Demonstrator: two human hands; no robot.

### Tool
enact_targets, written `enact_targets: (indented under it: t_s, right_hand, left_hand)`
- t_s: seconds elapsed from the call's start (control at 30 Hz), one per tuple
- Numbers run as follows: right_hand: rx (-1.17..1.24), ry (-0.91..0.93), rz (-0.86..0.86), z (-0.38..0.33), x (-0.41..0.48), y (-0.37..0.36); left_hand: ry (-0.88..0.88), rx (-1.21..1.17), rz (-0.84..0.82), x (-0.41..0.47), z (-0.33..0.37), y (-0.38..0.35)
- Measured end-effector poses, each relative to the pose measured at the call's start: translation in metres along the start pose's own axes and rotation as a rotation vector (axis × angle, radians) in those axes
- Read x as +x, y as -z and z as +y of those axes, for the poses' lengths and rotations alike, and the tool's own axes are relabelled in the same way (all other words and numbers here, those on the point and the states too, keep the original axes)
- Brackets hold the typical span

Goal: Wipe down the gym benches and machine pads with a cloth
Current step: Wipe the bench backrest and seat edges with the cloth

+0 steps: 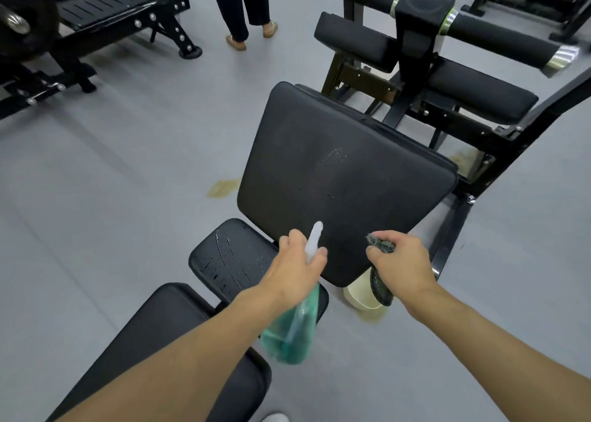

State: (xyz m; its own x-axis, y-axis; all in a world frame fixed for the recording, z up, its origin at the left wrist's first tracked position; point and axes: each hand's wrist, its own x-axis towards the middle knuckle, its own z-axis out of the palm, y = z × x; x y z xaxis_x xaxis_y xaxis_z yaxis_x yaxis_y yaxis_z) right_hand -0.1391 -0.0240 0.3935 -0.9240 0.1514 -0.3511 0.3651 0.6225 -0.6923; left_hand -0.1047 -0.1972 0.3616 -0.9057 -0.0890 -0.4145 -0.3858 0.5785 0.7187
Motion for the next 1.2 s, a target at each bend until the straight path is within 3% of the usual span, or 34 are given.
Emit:
enact_targets:
  t_s: [0.07, 0.27, 0.47, 0.63, 1.0, 1.2]
  right_hand:
    - [-0.009, 0.005, -0.002, 0.011, 0.001, 0.010]
    - [-0.049, 0.012, -0.023, 0.073, 0.007, 0.040]
    - [-0.082, 0.062, -0.029, 0.159, 0.041, 0.020]
    - [-0.163, 0.147, -0.040, 0.226, 0.084, -0.038]
    - [-0.183, 0.399, -0.025, 0.276, 0.151, -0.112]
    - [-0.163, 0.555, 0.097, 0.252, 0.142, -0.079]
  left_hand:
    - [-0.038, -0.110, -0.051, -0.003, 0.008, -0.024]
    - [-0.070, -0.138, -0.137, -0.002, 0.015, -0.130]
    - [-0.034, -0.122, -0.257, 0.042, -0.053, -0.239]
    - [0.034, -0.171, -0.058, 0.097, -0.121, -0.307]
    - [0.087, 0.207, -0.071, 0.183, -0.216, -0.363]
    - [0.047, 0.272, -0.118, 0.180, -0.182, -0.333]
